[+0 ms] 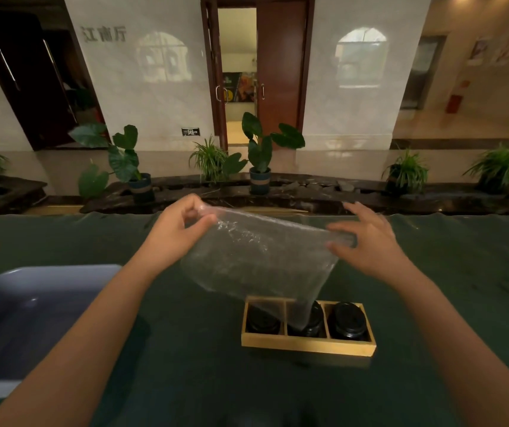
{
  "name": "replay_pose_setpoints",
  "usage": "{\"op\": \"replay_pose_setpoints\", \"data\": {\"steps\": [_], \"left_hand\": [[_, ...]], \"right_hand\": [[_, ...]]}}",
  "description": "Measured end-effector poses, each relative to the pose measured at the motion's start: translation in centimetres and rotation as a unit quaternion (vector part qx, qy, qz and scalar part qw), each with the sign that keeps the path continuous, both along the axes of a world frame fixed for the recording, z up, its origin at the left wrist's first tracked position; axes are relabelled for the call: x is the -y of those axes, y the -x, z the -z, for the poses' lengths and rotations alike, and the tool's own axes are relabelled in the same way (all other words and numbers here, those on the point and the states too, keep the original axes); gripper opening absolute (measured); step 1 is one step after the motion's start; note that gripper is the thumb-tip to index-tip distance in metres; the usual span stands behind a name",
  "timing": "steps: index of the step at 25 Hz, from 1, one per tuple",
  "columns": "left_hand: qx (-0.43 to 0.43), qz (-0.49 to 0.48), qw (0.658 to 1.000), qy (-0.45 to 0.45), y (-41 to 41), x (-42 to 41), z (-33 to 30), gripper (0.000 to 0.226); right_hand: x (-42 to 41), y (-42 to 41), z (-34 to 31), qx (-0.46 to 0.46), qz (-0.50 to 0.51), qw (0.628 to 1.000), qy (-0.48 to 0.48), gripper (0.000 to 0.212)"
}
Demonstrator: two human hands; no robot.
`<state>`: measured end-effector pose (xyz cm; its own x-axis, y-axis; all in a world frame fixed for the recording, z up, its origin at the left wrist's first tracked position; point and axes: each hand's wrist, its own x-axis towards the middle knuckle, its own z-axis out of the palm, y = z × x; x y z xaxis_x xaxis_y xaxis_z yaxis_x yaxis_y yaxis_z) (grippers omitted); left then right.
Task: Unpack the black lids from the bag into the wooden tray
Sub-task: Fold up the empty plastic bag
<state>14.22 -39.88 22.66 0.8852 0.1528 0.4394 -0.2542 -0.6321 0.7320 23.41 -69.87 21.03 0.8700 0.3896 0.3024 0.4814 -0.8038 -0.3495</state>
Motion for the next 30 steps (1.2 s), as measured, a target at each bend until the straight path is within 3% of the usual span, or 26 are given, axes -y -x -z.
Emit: {"op": "replay_pose_setpoints", "data": {"steps": [2, 5, 6, 8, 9, 10, 12, 14, 15, 17, 19, 21, 23, 26, 30], "left_hand": [[0.023, 0.032, 0.999, -0.015, -0.1, 1.3, -0.7, 0.015], [0.041, 0.05, 0.997, -0.032, -0.5, 3.6, -1.7, 0.012], [0.053, -0.007, 0.997, -0.059, -0.8, 4.0, -1.5, 0.027], [0.052, -0.172, 0.979, -0.1, -0.3, 4.3, -0.8, 0.086], [0.029, -0.209, 0.974, -0.079, 0.2, 4.5, -0.2, 0.108], [-0.015, -0.201, 0.979, -0.023, 0.7, 4.7, 0.6, 0.122], [-0.124, -0.097, 0.966, 0.207, 1.7, 4.7, 2.2, 0.134], [-0.164, 0.024, 0.896, 0.412, 2.4, 5.0, 3.2, 0.129], [-0.144, 0.047, 0.875, 0.459, 2.5, 5.0, 3.4, 0.123], [-0.051, 0.042, 0.897, 0.437, 2.6, 4.8, 3.6, 0.111], [0.04, 0.032, 0.957, 0.286, 2.7, 4.4, 3.7, 0.101], [0.072, 0.056, 0.99, 0.108, 3.0, 3.8, 3.2, 0.088], [0.078, 0.056, 0.995, -0.014, 3.0, 3.2, 2.8, 0.068], [0.073, 0.058, 0.995, -0.042, 3.0, 2.4, 2.6, 0.05], [0.004, 0.073, 0.997, -0.005, 3.2, 2.2, 2.1, 0.034]], "right_hand": [[-1.7, 1.0, -0.8, -0.014, -0.089, 0.996, 0.022, 0.078], [-4.9, 2.2, -1.7, -0.076, -0.195, 0.977, -0.049, 0.079], [-5.4, 2.3, -1.7, -0.09, -0.2, 0.971, -0.093, 0.073], [-5.6, 2.4, -1.7, -0.106, -0.176, 0.951, -0.23, 0.063], [-5.4, 2.3, -1.5, -0.131, -0.155, 0.928, -0.313, 0.059], [-5.2, 2.3, -1.2, -0.171, -0.141, 0.893, -0.391, 0.056], [-5.0, 2.2, -0.6, -0.266, -0.142, 0.807, -0.508, 0.066], [-5.0, 2.0, 0.0, -0.326, -0.129, 0.744, -0.568, 0.079], [-5.0, 2.0, 0.4, -0.341, -0.116, 0.731, -0.579, 0.085], [-5.0, 2.0, 1.0, -0.352, -0.087, 0.737, -0.571, 0.094], [-4.6, 2.1, 1.4, -0.32, -0.07, 0.789, -0.52, 0.099], [-3.9, 2.2, 1.6, -0.265, -0.095, 0.843, -0.458, 0.092], [-2.7, 2.5, 1.5, -0.262, -0.173, 0.84, -0.442, 0.078], [-1.0, 3.1, 0.8, -0.304, -0.259, 0.837, -0.375, 0.074], [-0.3, 3.4, 0.8, -0.34, -0.265, 0.852, -0.298, 0.082]]}}
